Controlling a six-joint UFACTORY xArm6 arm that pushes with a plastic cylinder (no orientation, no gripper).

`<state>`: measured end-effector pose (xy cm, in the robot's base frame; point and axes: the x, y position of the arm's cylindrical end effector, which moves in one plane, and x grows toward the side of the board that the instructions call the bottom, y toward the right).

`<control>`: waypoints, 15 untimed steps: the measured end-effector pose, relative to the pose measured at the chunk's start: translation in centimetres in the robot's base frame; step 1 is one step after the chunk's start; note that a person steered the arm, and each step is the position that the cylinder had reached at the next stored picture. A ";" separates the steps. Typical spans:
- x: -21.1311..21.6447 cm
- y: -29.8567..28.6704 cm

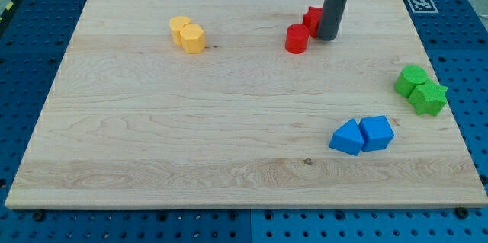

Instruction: Place the red circle horizontally to the red star

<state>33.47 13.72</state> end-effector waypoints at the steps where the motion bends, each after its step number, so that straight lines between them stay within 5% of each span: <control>1: -0.6 0.0; 8: 2.3 0.3; 11: 7.3 -1.8; 15: 0.8 -3.4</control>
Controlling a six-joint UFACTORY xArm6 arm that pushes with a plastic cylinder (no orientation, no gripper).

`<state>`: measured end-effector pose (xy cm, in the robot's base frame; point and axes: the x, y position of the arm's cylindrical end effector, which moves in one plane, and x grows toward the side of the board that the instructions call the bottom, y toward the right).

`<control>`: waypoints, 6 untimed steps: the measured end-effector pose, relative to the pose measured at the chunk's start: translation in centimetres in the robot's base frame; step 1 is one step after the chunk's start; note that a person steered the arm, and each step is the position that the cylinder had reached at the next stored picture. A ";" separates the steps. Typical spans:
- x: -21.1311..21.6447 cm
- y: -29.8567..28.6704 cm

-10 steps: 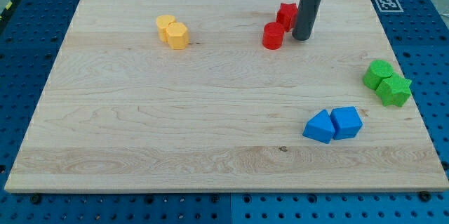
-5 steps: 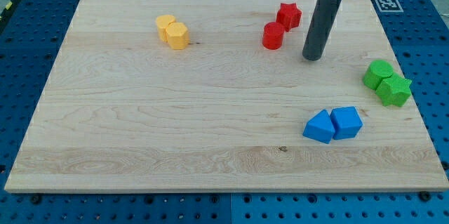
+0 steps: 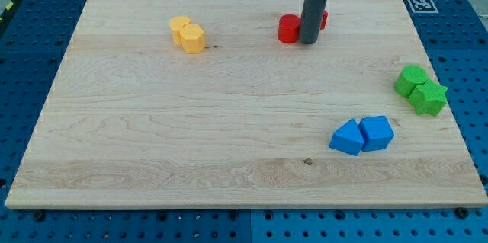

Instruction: Place the red circle horizontally to the red star

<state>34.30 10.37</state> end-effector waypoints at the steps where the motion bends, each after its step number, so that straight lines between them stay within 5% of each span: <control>1: 4.9 -1.7; 6: -1.1 -2.8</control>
